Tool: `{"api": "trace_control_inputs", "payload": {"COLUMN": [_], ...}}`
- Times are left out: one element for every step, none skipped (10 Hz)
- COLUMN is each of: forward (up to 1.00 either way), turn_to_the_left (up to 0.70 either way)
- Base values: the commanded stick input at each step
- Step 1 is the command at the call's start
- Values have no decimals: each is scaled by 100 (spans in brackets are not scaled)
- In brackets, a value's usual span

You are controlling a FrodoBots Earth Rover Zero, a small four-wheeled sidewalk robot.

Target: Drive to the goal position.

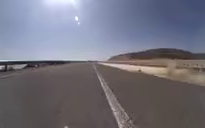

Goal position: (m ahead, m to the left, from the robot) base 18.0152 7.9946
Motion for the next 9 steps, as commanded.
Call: {"api": "trace_control_inputs", "payload": {"forward": [100, 100, 100, 100, 100, 100, 100, 100, 100], "turn_to_the_left": [0, 0, 0, 0, 0, 0, 0, 0, 0]}}
